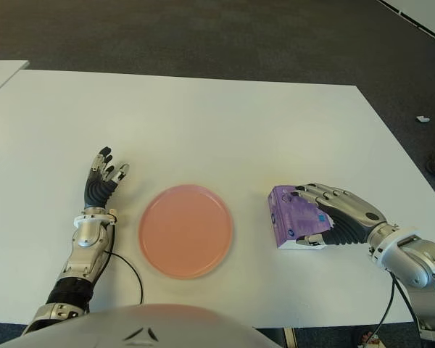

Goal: Put the tissue paper into the plate.

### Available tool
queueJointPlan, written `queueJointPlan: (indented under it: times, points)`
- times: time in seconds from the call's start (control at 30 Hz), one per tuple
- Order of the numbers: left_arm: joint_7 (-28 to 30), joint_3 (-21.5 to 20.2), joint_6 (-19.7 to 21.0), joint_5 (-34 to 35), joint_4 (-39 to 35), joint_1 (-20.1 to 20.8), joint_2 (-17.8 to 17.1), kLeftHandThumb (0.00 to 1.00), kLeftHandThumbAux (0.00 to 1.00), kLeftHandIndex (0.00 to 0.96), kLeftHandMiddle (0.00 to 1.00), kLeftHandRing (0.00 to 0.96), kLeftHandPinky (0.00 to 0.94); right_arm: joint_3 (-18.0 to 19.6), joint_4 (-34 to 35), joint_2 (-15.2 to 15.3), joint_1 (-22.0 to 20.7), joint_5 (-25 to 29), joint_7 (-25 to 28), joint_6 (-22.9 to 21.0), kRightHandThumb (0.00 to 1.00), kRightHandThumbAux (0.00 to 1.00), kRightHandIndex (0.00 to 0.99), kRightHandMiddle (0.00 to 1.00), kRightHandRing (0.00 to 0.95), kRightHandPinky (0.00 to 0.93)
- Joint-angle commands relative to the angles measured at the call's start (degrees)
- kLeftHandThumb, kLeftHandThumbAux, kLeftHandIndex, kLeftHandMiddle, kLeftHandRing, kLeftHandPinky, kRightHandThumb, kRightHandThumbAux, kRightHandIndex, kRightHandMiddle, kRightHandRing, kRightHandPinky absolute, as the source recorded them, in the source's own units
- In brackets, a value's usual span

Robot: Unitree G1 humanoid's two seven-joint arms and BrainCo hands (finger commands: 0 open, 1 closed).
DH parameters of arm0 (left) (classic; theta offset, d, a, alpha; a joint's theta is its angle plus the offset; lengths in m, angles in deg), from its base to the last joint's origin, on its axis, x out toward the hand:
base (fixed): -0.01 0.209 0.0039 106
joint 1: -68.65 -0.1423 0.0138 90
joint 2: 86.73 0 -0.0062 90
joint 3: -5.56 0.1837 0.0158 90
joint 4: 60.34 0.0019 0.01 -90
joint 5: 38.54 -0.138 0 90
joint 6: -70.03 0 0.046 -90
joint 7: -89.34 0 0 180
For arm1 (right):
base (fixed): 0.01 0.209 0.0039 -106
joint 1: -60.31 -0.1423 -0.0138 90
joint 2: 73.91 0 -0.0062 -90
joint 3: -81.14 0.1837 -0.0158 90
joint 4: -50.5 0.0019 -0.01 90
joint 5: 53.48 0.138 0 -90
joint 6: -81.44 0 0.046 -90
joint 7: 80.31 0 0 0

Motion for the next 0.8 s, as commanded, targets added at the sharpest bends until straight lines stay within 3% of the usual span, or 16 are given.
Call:
queueJointPlan:
  times: [0.03,0.2,0.33,0.8]
  points:
    - [-0.7,0.0,0.7,-0.4,1.4,-1.0,0.1,0.076,0.624,0.022,0.021,0.010,0.033,-1.4,-1.5,0.6,0.4,-0.8,-1.4,1.0,0.123,0.417,0.000,0.000,0.000,0.000]
    - [-0.7,0.1,1.4,-0.8,1.3,-1.1,-0.3,0.071,0.618,0.018,0.019,0.007,0.028,-3.5,-3.6,0.9,-0.7,-1.8,-3.3,1.6,0.131,0.414,0.000,0.000,0.000,0.000]
    - [-0.7,0.2,2.1,-1.2,1.0,-1.1,-0.6,0.070,0.617,0.015,0.017,0.005,0.025,-12.6,-11.1,-1.0,-5.9,-8.4,-8.9,2.9,0.134,0.421,0.000,0.000,0.000,0.000]
    - [-0.2,0.3,1.3,-0.2,0.2,-1.6,0.0,0.076,0.634,0.022,0.028,0.015,0.044,-14.5,-11.4,2.9,-7.0,-5.4,-10.0,1.6,0.142,0.463,0.000,0.000,0.000,0.000]
